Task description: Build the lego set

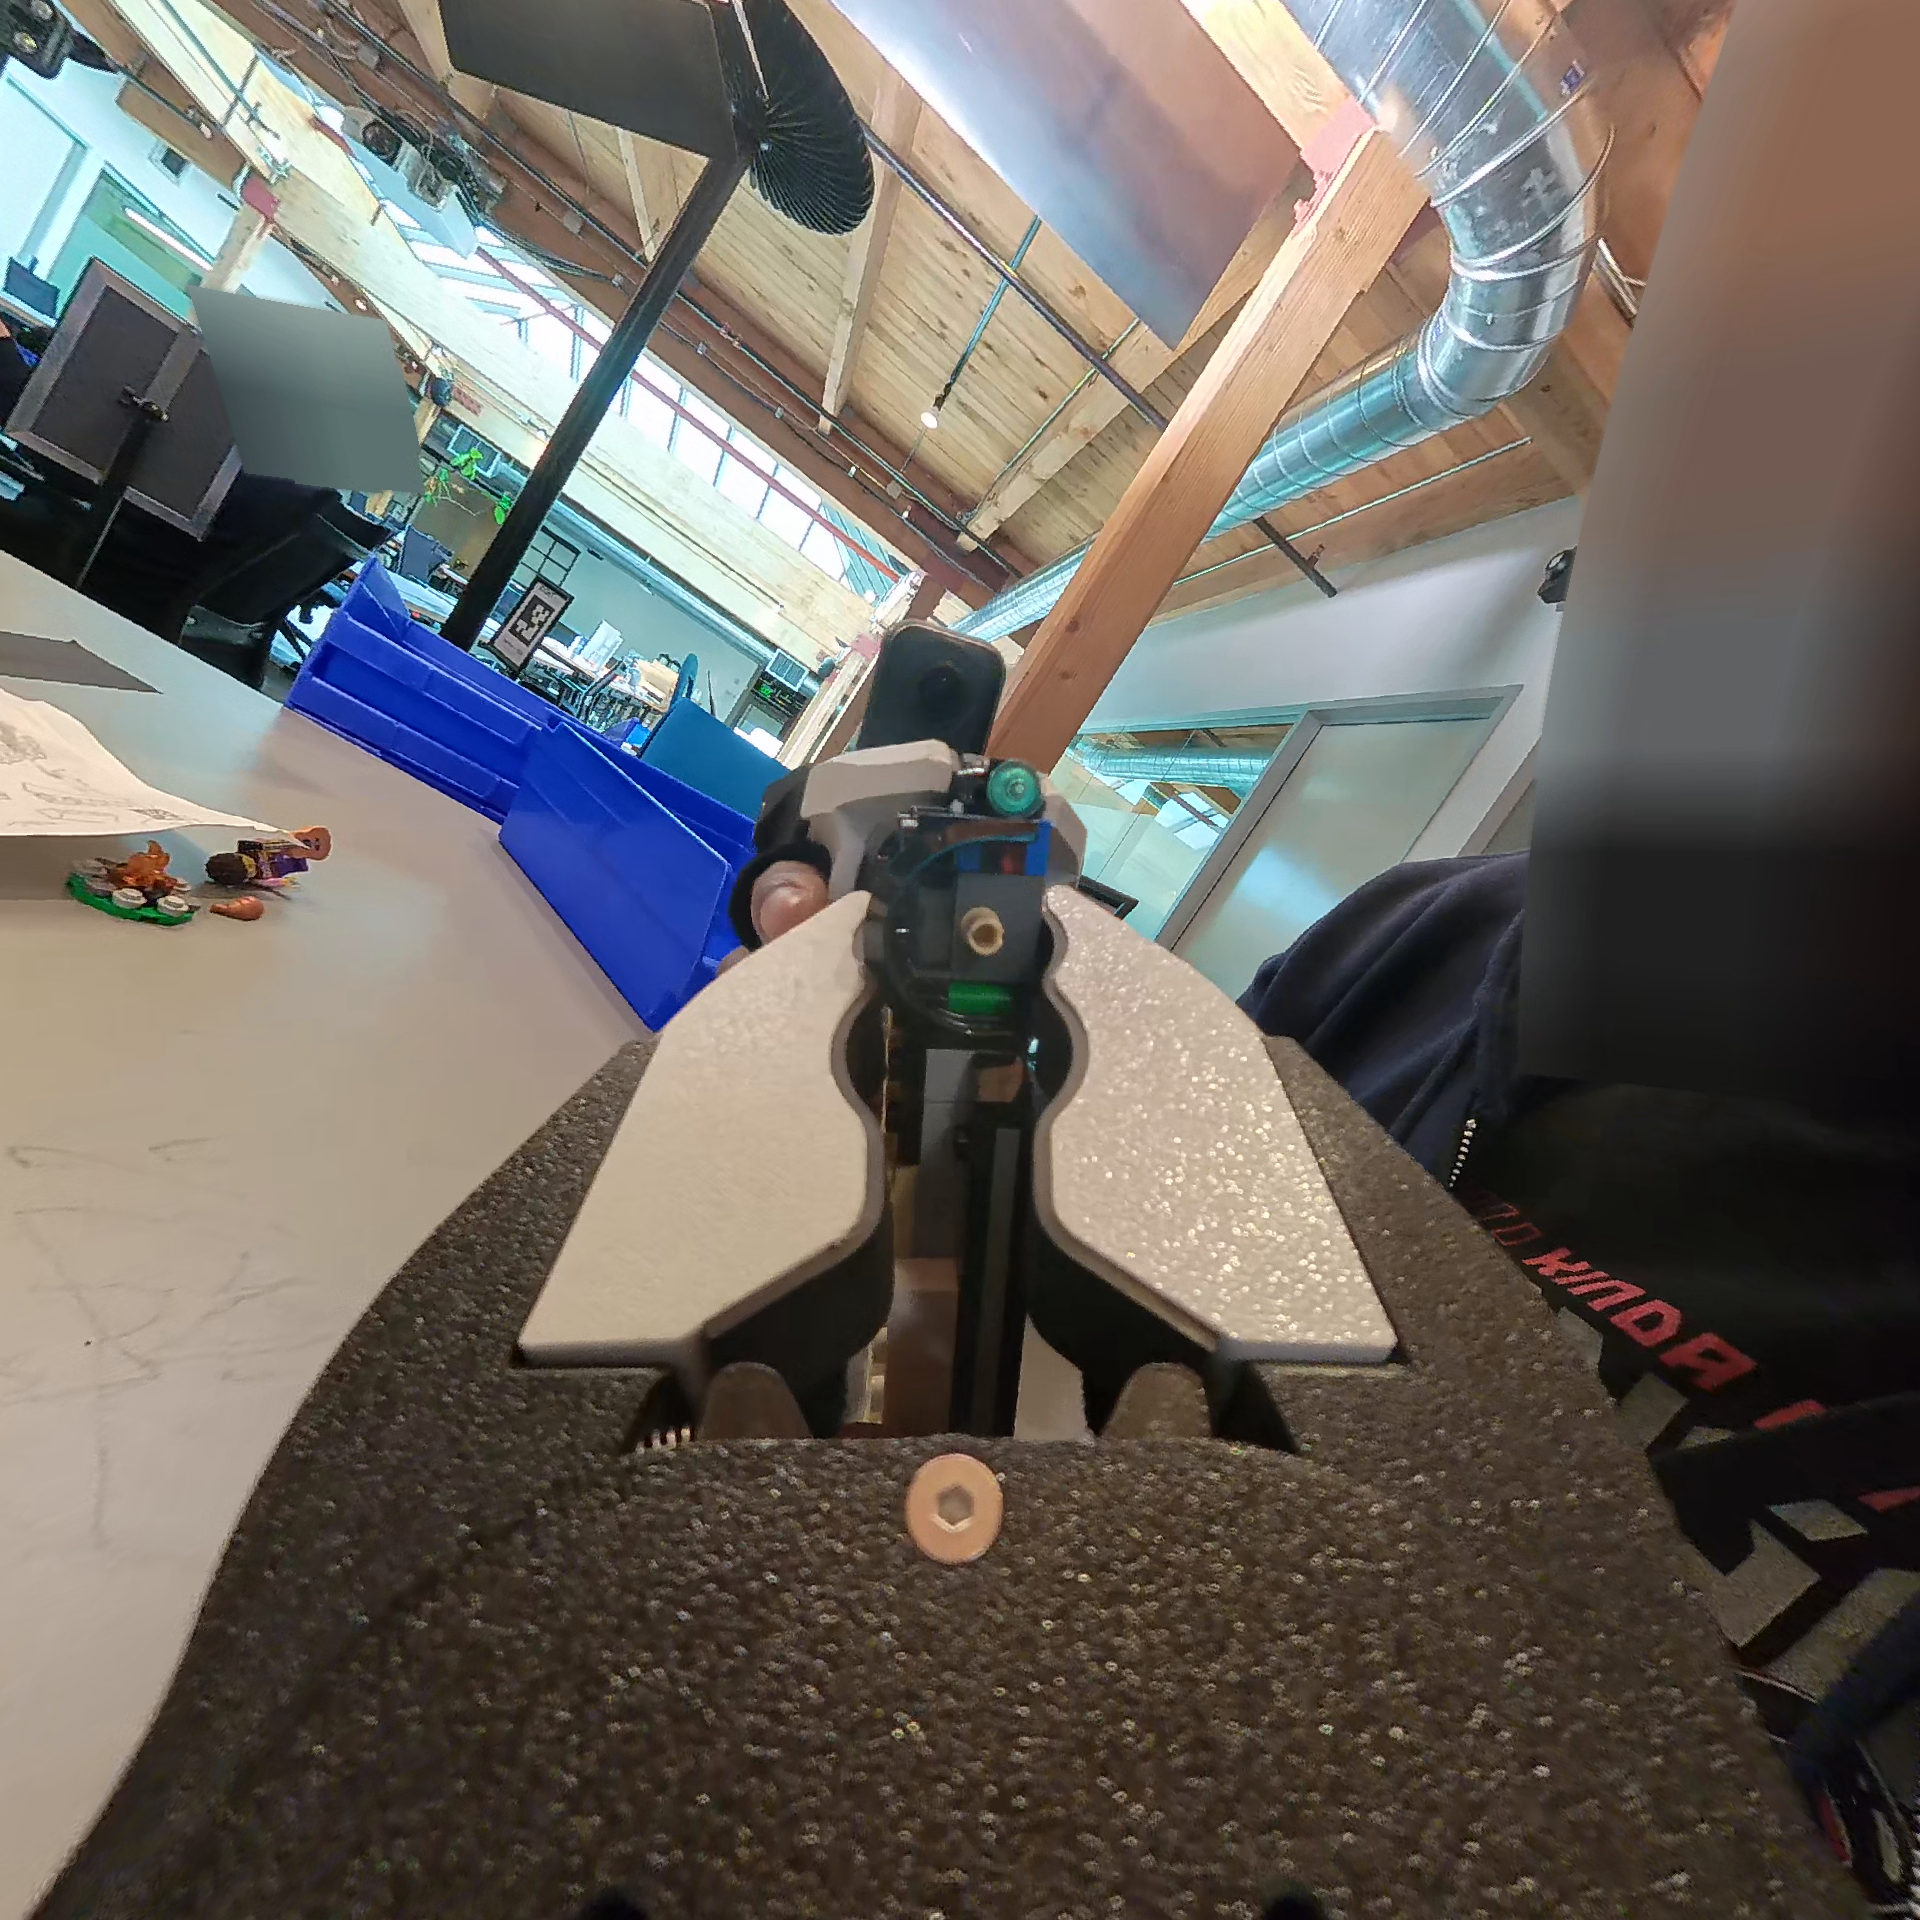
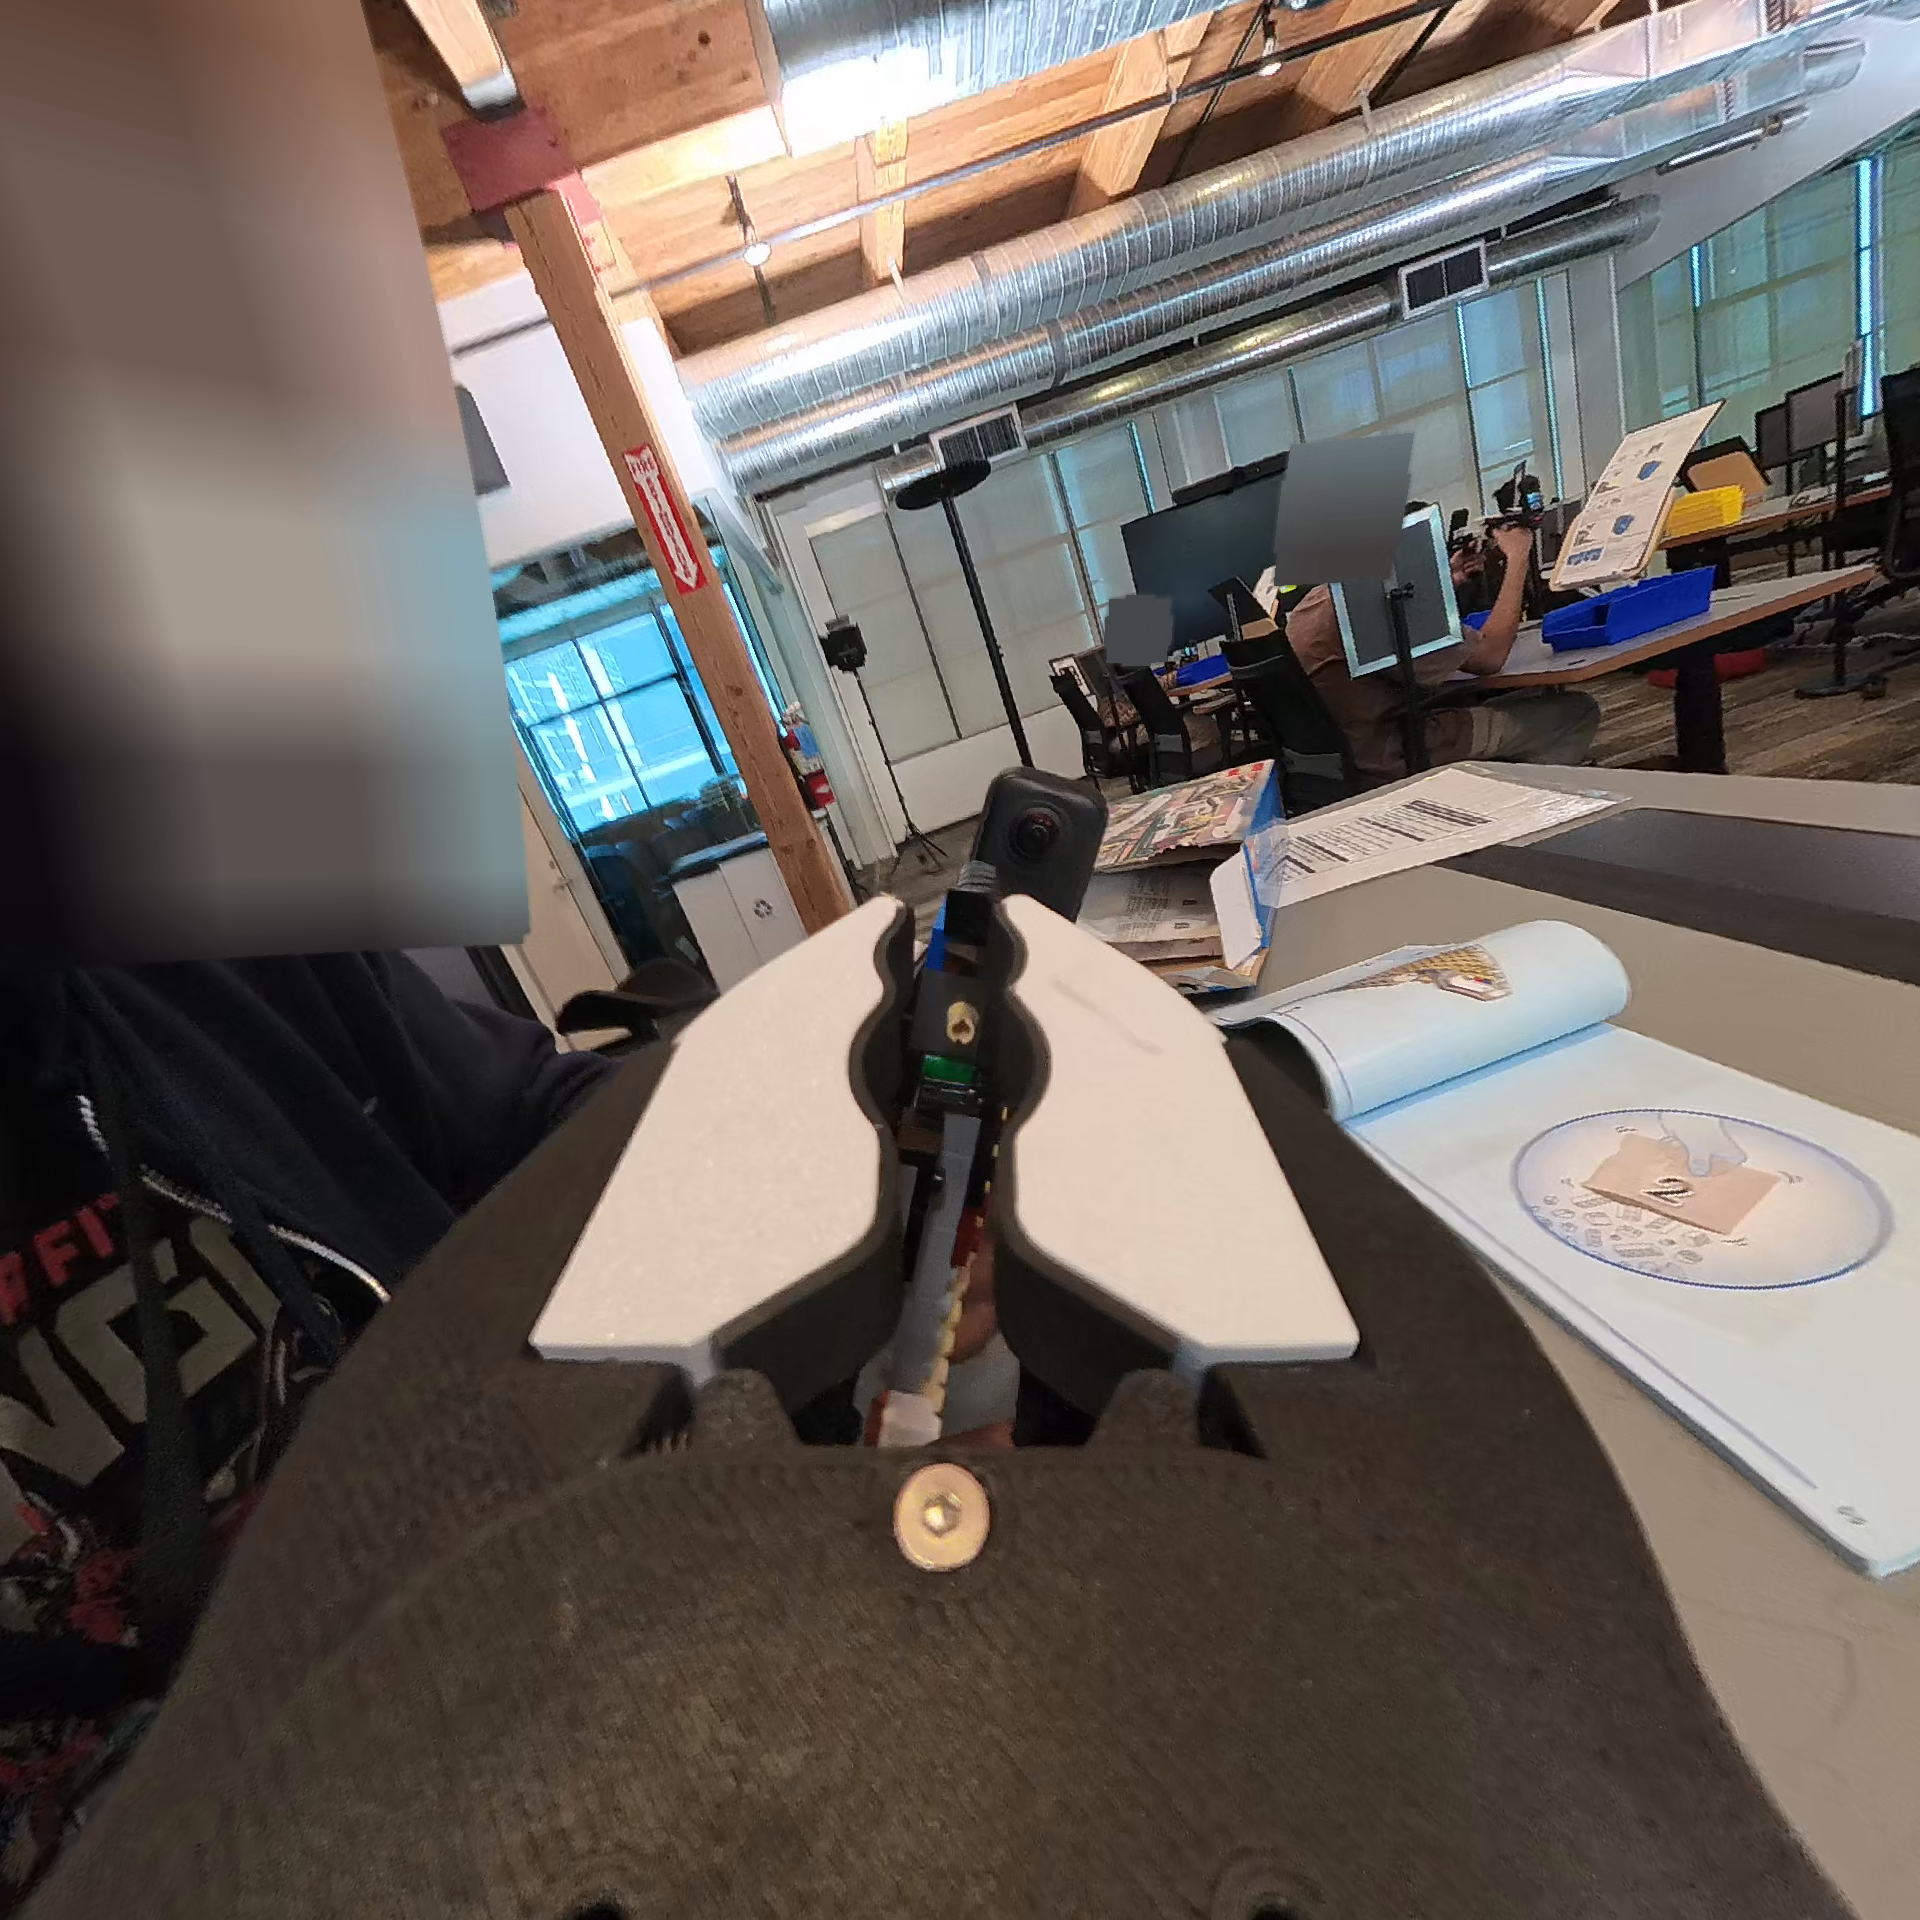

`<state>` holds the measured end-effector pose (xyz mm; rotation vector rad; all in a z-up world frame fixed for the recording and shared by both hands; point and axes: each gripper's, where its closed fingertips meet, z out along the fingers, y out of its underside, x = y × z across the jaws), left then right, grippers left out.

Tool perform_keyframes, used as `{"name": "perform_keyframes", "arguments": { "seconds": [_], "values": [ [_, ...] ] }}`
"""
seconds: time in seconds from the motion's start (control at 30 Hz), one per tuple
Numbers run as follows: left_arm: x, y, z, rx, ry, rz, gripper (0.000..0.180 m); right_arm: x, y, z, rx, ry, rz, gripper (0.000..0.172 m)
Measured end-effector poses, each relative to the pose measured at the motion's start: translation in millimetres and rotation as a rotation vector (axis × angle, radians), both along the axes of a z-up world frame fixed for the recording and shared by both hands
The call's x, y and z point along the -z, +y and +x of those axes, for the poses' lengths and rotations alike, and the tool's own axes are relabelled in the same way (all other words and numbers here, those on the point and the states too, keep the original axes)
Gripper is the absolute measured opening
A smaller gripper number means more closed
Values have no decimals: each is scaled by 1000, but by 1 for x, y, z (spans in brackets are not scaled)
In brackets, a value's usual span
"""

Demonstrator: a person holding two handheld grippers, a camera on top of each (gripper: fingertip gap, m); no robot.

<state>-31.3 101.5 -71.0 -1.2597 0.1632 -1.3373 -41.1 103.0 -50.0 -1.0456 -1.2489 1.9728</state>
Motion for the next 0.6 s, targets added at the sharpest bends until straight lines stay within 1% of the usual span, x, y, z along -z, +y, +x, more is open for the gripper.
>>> {"name": "perform_keyframes", "arguments": {
  "seconds": [0.1, 0.23, 0.37, 0.5, 0.6],
  "values": [
    [-1, -1, -1, 6, -10, 0, 25, 0, 5, 2, 29, 0, 82, 19],
    [-3, -2, -1, 19, -24, -4, 25, -2, 13, 7, 74, 12, 258, 21],
    [-3, -3, 1, 47, -36, -18, 25, -7, 17, 14, 86, 28, 585, 20],
    [-2, -4, 5, 74, -32, -35, 25, -2, 12, 20, 0, 13, 982, 20],
    [1, -4, 9, 90, -17, -50, 25, 1, 10, 21, -64, 8, 1211, 21]
  ]
}}
